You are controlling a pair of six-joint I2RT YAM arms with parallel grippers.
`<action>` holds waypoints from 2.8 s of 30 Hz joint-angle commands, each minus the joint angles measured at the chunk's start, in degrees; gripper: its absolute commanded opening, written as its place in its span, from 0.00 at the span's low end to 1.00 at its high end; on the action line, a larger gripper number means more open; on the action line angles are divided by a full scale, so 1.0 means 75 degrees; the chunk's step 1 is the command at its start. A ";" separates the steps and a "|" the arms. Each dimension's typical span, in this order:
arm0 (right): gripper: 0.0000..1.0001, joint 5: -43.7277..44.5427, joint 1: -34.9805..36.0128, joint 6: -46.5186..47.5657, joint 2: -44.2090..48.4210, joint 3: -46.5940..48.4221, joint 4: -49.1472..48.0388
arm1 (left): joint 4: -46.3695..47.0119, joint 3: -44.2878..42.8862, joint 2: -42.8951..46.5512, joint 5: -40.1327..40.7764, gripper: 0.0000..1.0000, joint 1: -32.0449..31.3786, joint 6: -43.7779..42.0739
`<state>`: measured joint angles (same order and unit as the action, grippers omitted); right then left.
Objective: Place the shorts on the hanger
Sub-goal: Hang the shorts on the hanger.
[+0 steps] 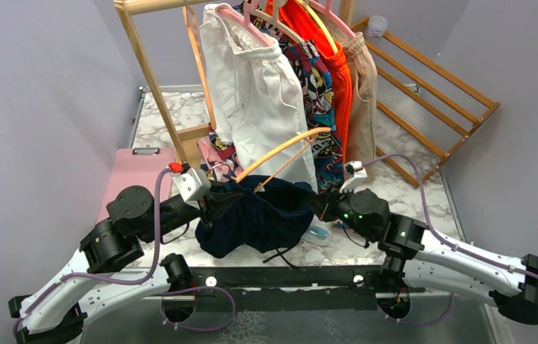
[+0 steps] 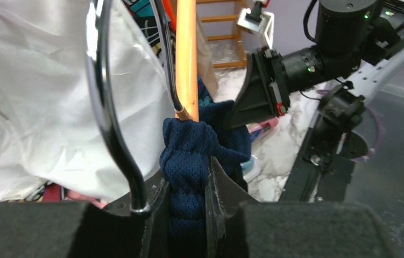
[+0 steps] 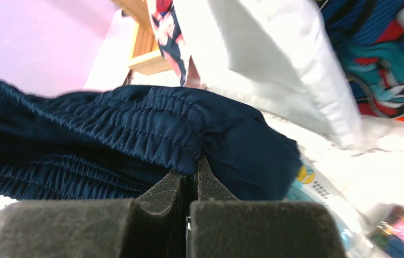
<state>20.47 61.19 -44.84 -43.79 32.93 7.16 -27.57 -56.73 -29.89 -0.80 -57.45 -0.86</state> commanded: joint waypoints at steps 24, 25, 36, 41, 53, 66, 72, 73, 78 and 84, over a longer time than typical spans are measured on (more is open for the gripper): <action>0.01 0.2255 0.0037 0.0704 0.1218 0.3814 0.5652 | -0.1493 -0.1198 -0.0399 -0.2665 0.00 0.0020 0.0174; 0.01 0.2244 0.0038 0.0680 0.1240 0.3866 0.5726 | -0.1577 -0.1201 -0.0433 -0.2675 0.00 0.0020 0.0125; 0.01 0.2185 0.0042 0.0628 0.1064 0.4520 0.6369 | -0.2066 -0.0944 -0.0764 -0.2513 0.00 0.0020 -0.0289; 0.01 0.2123 0.0038 0.0325 0.0794 0.4804 0.6867 | -0.2144 -0.0958 -0.0937 -0.2380 0.00 0.0020 -0.0477; 0.01 0.2484 0.0043 -0.0311 0.0115 0.5166 0.8183 | -0.2125 -0.1148 -0.1411 -0.3054 0.00 0.0019 -0.0959; 0.01 0.3147 0.0040 -0.0067 0.0193 0.4986 0.7793 | -0.2119 -0.0980 -0.1197 -0.4029 0.00 0.0020 -0.1042; 0.01 0.3106 0.0042 0.0381 0.0256 0.4773 0.7049 | -0.2110 -0.0996 -0.1138 -0.3977 0.00 0.0020 -0.1005; 0.01 0.3089 0.0044 0.0408 0.0206 0.4822 0.7055 | -0.2158 -0.1002 -0.1123 -0.3792 0.00 0.0020 -0.1024; 0.01 0.2984 0.0044 0.0549 0.0090 0.5107 0.7295 | -0.2356 -0.0898 -0.1010 -0.2814 0.00 0.0020 -0.1086; 0.01 0.2873 0.0036 0.0559 0.0114 0.5259 0.7473 | -0.2371 -0.0654 -0.0930 -0.2366 0.00 0.0019 -0.1127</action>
<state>37.82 61.58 -41.95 -43.79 70.02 61.36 -44.40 -62.39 -38.24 -22.13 -57.45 -8.47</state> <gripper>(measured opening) 0.022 0.236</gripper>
